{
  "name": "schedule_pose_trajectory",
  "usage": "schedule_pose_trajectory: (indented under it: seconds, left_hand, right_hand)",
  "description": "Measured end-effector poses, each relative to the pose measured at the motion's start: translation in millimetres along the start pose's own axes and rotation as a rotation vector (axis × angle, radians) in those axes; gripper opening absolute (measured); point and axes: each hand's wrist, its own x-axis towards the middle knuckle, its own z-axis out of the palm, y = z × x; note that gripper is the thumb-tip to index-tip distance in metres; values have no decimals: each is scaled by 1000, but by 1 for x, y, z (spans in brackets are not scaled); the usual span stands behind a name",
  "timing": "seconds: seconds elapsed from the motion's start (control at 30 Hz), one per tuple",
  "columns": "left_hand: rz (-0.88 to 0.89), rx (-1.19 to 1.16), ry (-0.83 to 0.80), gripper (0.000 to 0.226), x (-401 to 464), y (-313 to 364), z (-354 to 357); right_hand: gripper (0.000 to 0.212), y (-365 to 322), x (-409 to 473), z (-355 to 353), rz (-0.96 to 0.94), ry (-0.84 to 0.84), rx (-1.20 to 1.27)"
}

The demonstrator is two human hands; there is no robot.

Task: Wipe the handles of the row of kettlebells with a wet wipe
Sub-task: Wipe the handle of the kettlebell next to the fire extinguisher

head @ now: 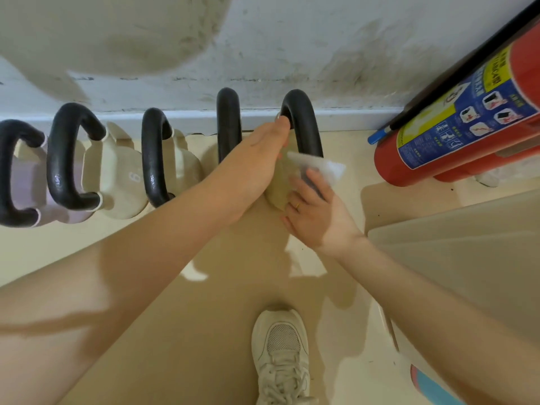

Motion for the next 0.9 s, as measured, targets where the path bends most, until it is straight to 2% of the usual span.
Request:
schedule_pose_trajectory:
  seconds: [0.1, 0.2, 0.27, 0.37, 0.43, 0.47, 0.53, 0.67, 0.73, 0.8, 0.83, 0.9]
  left_hand:
    - [-17, -4, -27, 29, -4, -12, 1]
    - [-37, -40, -34, 44, -5, -17, 3]
    - [-39, -46, -23, 46, -5, -17, 2]
    - [-38, -52, -5, 43, -4, -17, -1]
    - [-37, -55, 15, 42, -3, -19, -4]
    - [-40, -61, 18, 41, -2, -19, -4]
    - [-50, -72, 19, 40, 0, -20, -2]
    - [-68, -61, -25, 37, 6, -20, 13]
    - [-63, -85, -31, 26, 8, -17, 24]
    - [-81, -138, 0, 19, 11, -15, 33]
    - [-87, -148, 12, 18, 14, -14, 35]
    - [-83, -122, 9, 20, 17, -16, 35]
  right_hand:
    - [31, 8, -2, -6, -195, -71, -173]
    - [20, 24, 18, -10, -162, -28, -175]
    - [23, 19, 19, -10, -146, -55, -196]
    - [33, 6, -6, -3, -304, -164, -238]
    - [36, 13, -10, -3, -301, -92, -164]
    - [32, 18, -7, -5, -235, -26, -82]
    - [37, 28, 1, -10, 48, 65, 132]
    - [54, 23, 25, -29, 541, -17, 901]
    - [47, 25, 46, -35, 860, -9, 1255]
    - [28, 35, 63, -44, 1254, 9, 1557]
    - [32, 40, 63, -44, 1394, 0, 1664]
    - [41, 42, 49, -46, 1466, -41, 1814]
